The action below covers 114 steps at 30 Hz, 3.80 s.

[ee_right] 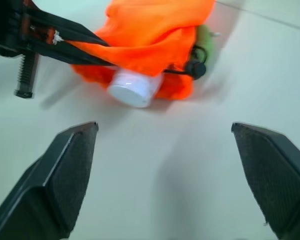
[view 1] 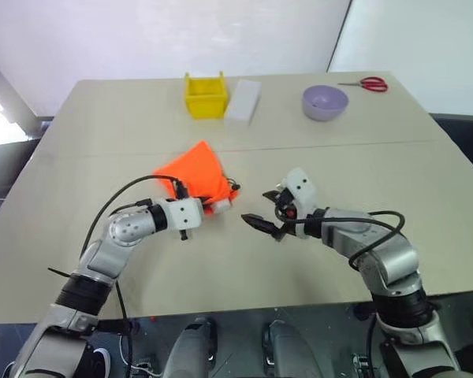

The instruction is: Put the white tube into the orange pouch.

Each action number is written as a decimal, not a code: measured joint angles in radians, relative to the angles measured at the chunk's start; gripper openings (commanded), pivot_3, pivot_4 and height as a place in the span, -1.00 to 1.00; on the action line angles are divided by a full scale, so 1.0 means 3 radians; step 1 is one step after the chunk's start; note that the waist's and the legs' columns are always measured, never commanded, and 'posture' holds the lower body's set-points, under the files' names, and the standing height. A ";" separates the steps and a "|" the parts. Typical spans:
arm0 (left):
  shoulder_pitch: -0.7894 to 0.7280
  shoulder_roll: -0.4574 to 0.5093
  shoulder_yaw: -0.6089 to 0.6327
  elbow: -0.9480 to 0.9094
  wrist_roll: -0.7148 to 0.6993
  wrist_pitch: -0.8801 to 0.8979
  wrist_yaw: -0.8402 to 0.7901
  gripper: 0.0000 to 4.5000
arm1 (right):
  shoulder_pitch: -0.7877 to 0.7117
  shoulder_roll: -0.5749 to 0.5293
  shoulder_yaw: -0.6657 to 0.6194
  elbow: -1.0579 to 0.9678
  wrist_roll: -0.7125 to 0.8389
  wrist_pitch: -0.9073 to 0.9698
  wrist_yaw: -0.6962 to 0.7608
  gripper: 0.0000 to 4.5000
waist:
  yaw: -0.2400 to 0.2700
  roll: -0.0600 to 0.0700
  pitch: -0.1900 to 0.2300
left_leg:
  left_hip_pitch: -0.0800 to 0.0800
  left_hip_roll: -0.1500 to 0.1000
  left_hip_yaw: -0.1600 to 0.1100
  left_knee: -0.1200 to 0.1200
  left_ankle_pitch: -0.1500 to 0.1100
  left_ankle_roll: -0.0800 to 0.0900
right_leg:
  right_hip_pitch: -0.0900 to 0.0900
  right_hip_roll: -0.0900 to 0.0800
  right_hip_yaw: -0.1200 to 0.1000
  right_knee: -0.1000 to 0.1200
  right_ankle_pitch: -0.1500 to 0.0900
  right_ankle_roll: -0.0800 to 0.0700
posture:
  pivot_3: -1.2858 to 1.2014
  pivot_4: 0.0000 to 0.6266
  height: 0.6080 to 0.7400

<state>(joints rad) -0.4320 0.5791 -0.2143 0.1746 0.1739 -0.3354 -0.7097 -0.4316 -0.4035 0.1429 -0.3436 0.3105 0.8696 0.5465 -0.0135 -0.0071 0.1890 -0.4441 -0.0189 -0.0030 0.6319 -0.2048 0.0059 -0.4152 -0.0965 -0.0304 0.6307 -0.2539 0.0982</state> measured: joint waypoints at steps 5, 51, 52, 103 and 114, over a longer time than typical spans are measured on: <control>-0.0050 0.0001 -0.0001 0.0130 -0.0037 -0.0152 -0.0032 -1.00 | -0.0375 0.0758 -0.0569 0.0640 0.0245 0.0142 -0.0469 0.99 | 0.0005 0.0000 0.0000 | 0.0001 0.0000 0.0001 -0.0004 0.0001 -0.0001 | -0.0002 0.0003 -0.0001 0.0005 0.0004 0.0008 | 0.03 -0.52 1.00; 0.0088 -0.0062 -0.0021 -0.0072 -0.0031 -0.0085 -0.0027 -1.00 | -0.0919 0.1615 -0.1627 0.1741 0.1138 0.0971 -0.1479 -0.89 | -0.0010 0.0001 0.0000 | 0.0007 -0.0001 0.0011 0.0003 0.0012 0.0002 | -0.0017 0.0017 0.0003 0.0053 0.0004 0.0008 | 0.03 -0.52 1.00; 0.0088 -0.0062 -0.0021 -0.0075 -0.0031 -0.0085 -0.0027 -1.00 | -0.0916 0.1615 -0.1625 0.1739 0.1138 0.0964 -0.1486 -0.89 | -0.0010 0.0001 0.0000 | 0.0007 -0.0001 0.0011 0.0002 0.0012 0.0002 | -0.0017 0.0017 0.0003 0.0053 0.0004 0.0008 | 0.03 -0.52 1.00; 0.0247 -0.0091 -0.0132 -0.0350 -0.0315 -0.0025 -0.0374 -1.00 | 0.0381 -0.0148 -0.0883 -0.0279 0.1923 0.1244 -0.0793 0.84 | 0.0011 -0.0001 -0.0001 | 0.0004 0.0002 0.0011 0.0002 0.0013 0.0003 | 0.0002 0.0000 0.0001 0.0006 -0.0001 -0.0004 | 0.03 -0.52 1.00; 0.0247 -0.0117 -0.0139 -0.0340 -0.0303 -0.0028 -0.0364 -1.00 | -0.0337 0.0039 -0.0704 0.0576 0.1227 0.0570 -0.0838 0.84 | 0.0001 0.0000 -0.0001 | 0.0006 0.0008 0.0010 -0.0001 0.0013 0.0004 | 0.0002 0.0007 -0.0001 0.0005 0.0002 -0.0004 | 0.03 -0.52 1.00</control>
<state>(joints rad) -0.3578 0.5439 -0.2560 0.0727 0.0831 -0.3437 -0.8189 -0.5327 -0.3917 -0.0684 -0.1708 0.6787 1.0406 0.2950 -0.0133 -0.0072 0.1889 -0.4422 -0.0165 0.0001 0.6315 -0.2010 0.0070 -0.4148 -0.0944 -0.0307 0.6323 -0.2533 0.0970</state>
